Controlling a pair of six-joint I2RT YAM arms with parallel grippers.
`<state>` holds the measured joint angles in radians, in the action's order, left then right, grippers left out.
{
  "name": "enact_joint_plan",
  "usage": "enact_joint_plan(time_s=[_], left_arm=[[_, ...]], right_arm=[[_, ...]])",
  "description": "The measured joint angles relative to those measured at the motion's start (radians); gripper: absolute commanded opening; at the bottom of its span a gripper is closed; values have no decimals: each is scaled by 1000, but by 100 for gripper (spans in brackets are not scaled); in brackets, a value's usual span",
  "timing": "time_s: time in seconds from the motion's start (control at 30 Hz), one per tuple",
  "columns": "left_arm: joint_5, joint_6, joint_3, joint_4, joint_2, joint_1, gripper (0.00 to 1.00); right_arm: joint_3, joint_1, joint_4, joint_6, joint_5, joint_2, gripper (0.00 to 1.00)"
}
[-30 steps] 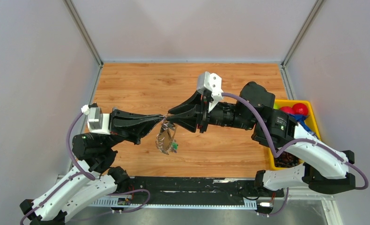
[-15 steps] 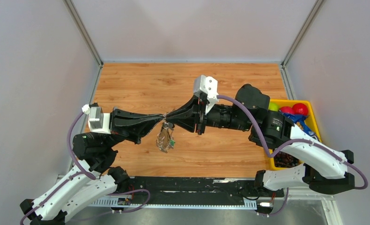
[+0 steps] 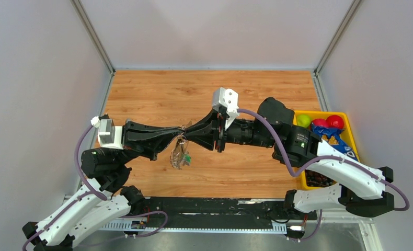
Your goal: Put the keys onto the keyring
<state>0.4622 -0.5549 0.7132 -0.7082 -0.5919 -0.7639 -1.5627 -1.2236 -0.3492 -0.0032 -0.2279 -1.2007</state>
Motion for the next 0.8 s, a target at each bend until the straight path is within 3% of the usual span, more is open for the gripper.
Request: enact_joint_plan(time_s=[0.8], left_arm=[[-1, -9, 0, -37, 0, 0, 0]], right_arm=[[-50, 0, -13, -40, -12, 0, 27]])
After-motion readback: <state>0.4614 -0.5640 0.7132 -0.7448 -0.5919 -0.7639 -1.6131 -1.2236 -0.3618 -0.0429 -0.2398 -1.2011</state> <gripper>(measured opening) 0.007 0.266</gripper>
